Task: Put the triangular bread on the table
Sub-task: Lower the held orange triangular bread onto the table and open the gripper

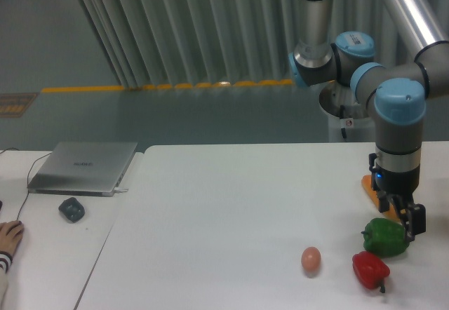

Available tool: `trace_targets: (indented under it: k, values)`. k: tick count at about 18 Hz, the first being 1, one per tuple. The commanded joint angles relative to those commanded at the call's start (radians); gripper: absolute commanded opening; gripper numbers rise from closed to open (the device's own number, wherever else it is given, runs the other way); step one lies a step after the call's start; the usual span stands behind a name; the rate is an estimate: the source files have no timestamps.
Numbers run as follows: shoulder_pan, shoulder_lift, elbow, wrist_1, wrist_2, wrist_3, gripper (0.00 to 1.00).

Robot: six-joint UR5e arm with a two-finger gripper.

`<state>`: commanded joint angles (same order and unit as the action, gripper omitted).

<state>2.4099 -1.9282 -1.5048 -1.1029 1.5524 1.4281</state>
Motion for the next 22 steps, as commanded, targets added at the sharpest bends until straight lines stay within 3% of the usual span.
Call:
trace_targets:
  k: [22]
  values:
    - [0.032, 0.006, -0.029, 0.006, 0.005, 0.02, 1.0]
